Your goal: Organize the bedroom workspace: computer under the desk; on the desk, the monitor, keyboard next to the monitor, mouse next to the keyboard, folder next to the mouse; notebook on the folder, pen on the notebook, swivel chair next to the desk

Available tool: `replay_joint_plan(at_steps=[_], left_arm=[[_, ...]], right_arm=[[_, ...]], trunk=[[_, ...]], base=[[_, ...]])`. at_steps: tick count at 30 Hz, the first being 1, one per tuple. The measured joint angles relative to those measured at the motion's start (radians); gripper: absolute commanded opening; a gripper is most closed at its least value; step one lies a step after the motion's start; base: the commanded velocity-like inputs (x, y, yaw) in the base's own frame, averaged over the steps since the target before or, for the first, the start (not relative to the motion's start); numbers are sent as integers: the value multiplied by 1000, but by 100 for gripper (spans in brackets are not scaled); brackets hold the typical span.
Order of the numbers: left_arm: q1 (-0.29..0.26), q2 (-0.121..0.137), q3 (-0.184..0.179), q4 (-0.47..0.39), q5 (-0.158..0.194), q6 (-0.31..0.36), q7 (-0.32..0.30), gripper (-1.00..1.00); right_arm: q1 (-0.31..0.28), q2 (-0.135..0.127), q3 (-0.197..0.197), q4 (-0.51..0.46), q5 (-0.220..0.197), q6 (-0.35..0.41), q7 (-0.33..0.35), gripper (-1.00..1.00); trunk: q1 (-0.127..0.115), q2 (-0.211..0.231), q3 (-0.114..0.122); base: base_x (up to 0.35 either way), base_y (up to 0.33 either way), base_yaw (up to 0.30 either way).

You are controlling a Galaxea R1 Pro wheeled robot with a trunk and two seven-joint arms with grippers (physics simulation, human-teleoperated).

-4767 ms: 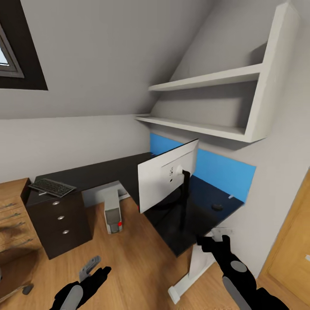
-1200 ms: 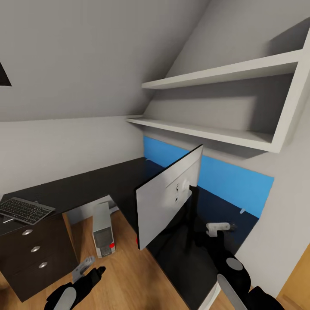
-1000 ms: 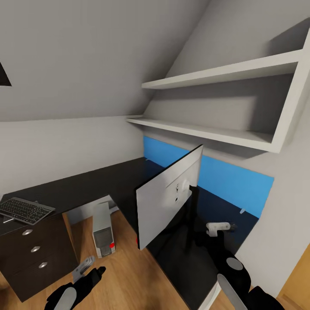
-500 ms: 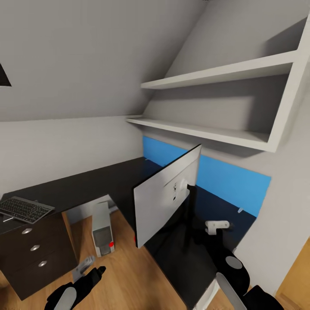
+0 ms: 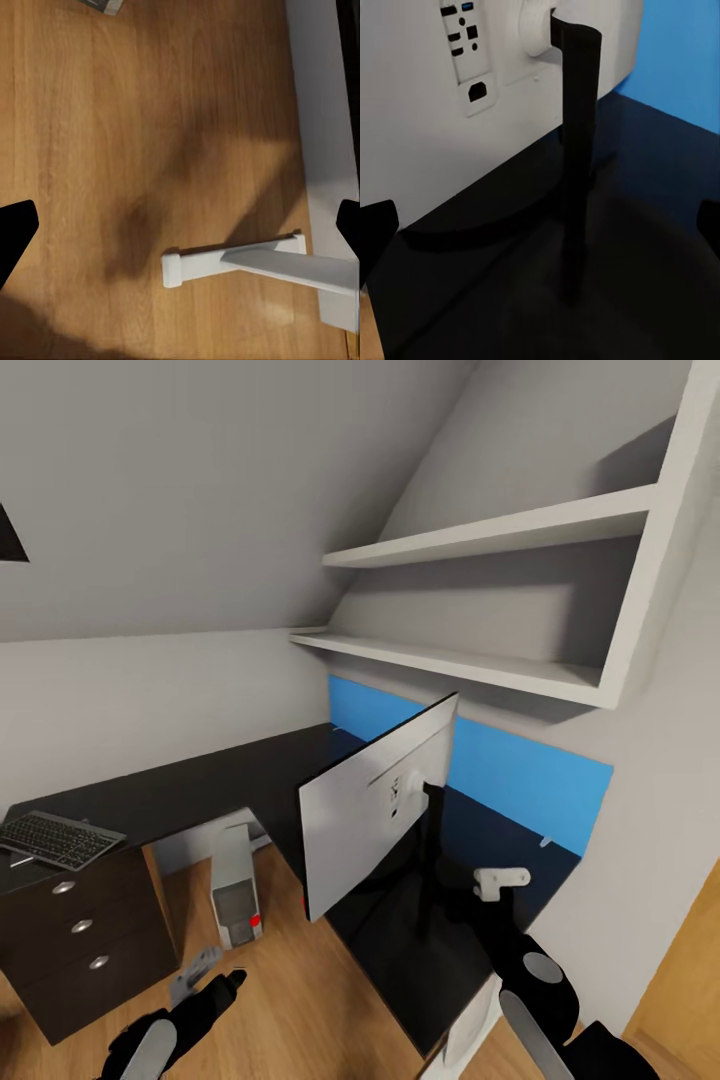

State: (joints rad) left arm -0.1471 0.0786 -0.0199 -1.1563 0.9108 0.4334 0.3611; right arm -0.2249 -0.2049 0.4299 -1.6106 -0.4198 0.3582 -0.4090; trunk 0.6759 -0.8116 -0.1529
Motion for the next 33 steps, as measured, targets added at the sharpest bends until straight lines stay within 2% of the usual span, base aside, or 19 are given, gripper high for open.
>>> replay_joint_plan(at_steps=[6, 10, 17, 18, 22, 29, 33], left_arm=[[-40, 1, 2, -20, 4, 19, 0, 100], [-107, 2, 4, -2, 2, 56, -2, 100], [-268, 7, 5, 138, 2, 84, -1, 100], [-268, 7, 6, 139, 2, 84, -1, 100], [-333, 4, 5, 232, 5, 85, -14, 100], [-369, -3, 5, 291, 6, 88, -47, 100], [-386, -20, 4, 303, 6, 91, -62, 100]], right_arm=[[1, 0, 1, -2, 4, -6, -1, 100], [1, 0, 2, -3, 5, -8, -1, 100], [-1, -1, -1, -4, 6, -5, -1, 100], [-1, -1, -1, -4, 6, -5, -1, 100], [-5, 0, -2, -4, 6, -3, 0, 100], [-19, -1, -3, -4, 6, 4, -1, 100], [-23, -1, -3, -5, 6, 5, -2, 100]], trunk=[[0, 0, 0], [0, 0, 0], [0, 0, 0], [0, 0, 0], [0, 0, 0], [0, 0, 0], [0, 0, 0]], base=[[-8, -6, 0], [-3, -2, 0], [-1, 0, 0], [0, 0, 0], [0, 0, 0], [0, 0, 0], [0, 0, 0]])
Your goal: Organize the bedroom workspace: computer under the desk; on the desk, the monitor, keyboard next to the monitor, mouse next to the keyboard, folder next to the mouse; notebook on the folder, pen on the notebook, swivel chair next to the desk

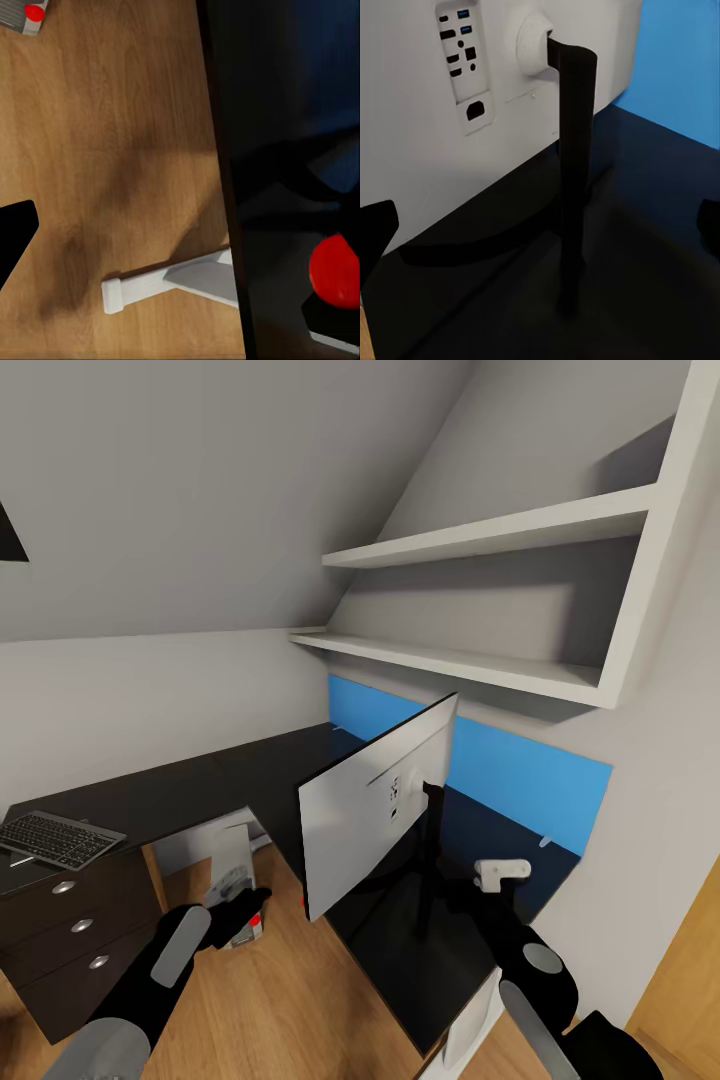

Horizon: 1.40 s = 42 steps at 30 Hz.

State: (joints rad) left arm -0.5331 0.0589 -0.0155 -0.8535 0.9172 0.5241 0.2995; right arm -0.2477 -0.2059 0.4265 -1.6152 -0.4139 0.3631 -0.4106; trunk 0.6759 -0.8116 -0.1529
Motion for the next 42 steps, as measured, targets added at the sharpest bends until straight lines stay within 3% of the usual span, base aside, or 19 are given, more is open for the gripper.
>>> replay_joint_plan(at_steps=[8, 27, 36, 42], left_arm=[[-83, -28, 0, 63, -3, 2, -11, 100], [-176, -32, 5, 232, 0, -3, -54, 100], [-225, -34, 11, 325, 76, -1, -55, 100], [-232, -39, 9, 335, 96, 1, -56, 100]], right_arm=[[-3, -4, -3, 0, 1, 0, 1, 100], [-16, -20, -12, 0, 2, 4, 1, 100], [-18, -21, -27, 0, 2, 5, 1, 100], [-17, -21, -31, 0, 2, 6, 1, 100]], trunk=[[0, 0, 0], [0, 0, 0], [0, 0, 0], [0, 0, 0]], base=[[0, 0, 0], [0, 0, 0], [0, 0, 0], [0, 0, 0]])
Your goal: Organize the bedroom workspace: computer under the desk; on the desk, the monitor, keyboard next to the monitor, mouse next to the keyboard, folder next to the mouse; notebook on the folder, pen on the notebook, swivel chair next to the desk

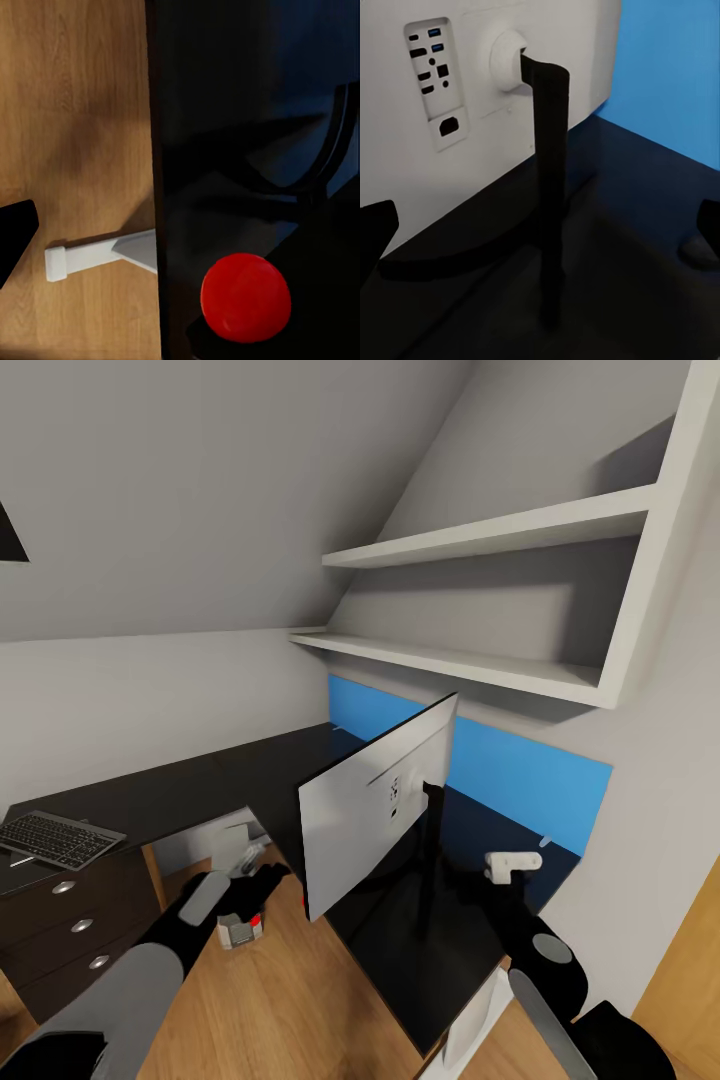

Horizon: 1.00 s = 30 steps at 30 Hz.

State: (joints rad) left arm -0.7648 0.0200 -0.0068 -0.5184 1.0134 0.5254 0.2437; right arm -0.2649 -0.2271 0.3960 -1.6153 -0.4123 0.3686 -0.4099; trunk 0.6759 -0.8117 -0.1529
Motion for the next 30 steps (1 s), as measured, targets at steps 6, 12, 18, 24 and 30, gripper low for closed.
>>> replay_joint_plan(at_steps=[6, 12, 18, 24, 30], left_arm=[[-3, -20, -3, 4, 7, 1, -2, 100], [-1, -26, -4, 3, 10, 2, -3, 100], [3, -27, -4, -4, 11, 1, -16, 100], [6, -27, -4, -9, 11, -1, -40, 100], [7, -26, -3, -10, 11, -1, -49, 100]], right_arm=[[0, 2, -2, 0, 0, 0, -1, 100], [2, 1, -3, 0, 0, -1, -1, 100], [2, 1, -3, 0, 0, -1, -1, 100], [2, 1, -3, 0, 0, -1, -1, 100], [2, 2, -2, 0, 0, -1, -2, 100]], trunk=[[0, 0, 0], [0, 0, 0], [0, 0, 0], [0, 0, 0], [0, 0, 0]], base=[[0, 0, 0], [0, 0, 0], [0, 0, 0], [-72, -55, 0], [-196, -155, 0]])
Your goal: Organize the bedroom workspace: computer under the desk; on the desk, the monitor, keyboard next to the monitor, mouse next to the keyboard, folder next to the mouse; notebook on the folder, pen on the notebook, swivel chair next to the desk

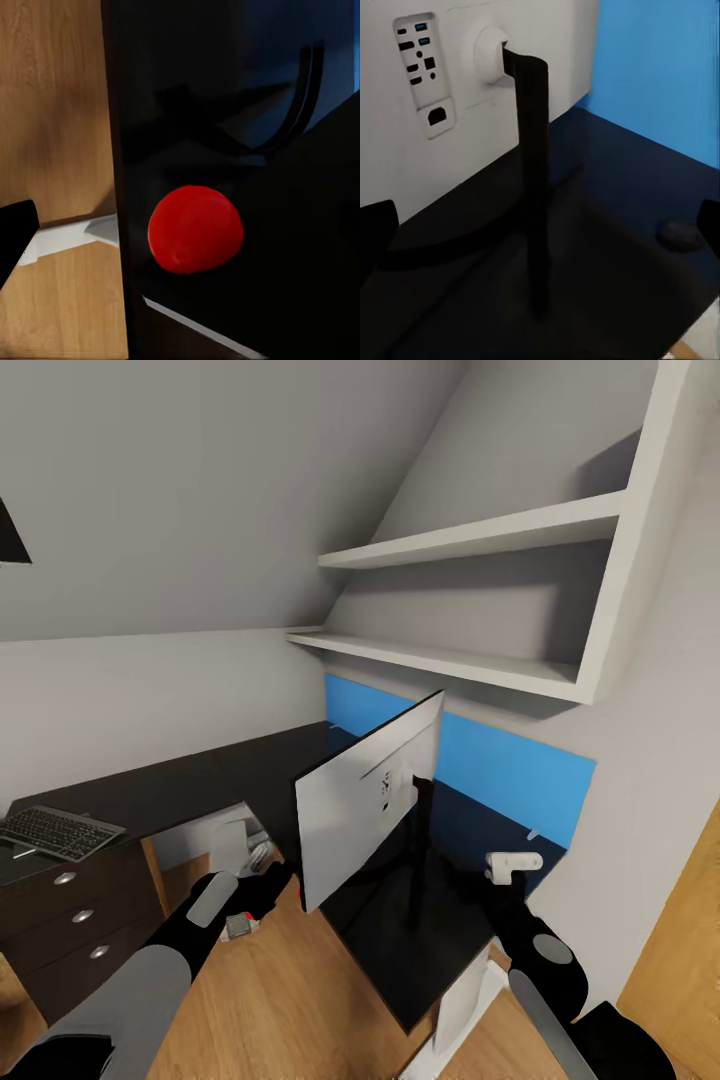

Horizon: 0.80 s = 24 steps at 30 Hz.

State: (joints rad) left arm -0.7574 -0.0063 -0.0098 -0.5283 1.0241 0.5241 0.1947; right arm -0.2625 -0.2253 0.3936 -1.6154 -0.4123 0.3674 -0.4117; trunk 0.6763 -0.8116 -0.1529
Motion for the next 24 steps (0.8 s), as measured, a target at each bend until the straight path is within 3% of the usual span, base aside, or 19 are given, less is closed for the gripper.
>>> replay_joint_plan(at_steps=[12, 24], left_arm=[[2, -3, -2, -2, 0, -1, -17, 100], [2, -3, -3, -2, 0, 0, -30, 100]], right_arm=[[1, 1, 1, 0, 0, 0, -1, 100], [2, 1, 1, 0, 0, 0, -1, 100]], trunk=[[0, 0, 0], [0, 0, 0]], base=[[-55, -48, 0], [-175, -242, 0]])
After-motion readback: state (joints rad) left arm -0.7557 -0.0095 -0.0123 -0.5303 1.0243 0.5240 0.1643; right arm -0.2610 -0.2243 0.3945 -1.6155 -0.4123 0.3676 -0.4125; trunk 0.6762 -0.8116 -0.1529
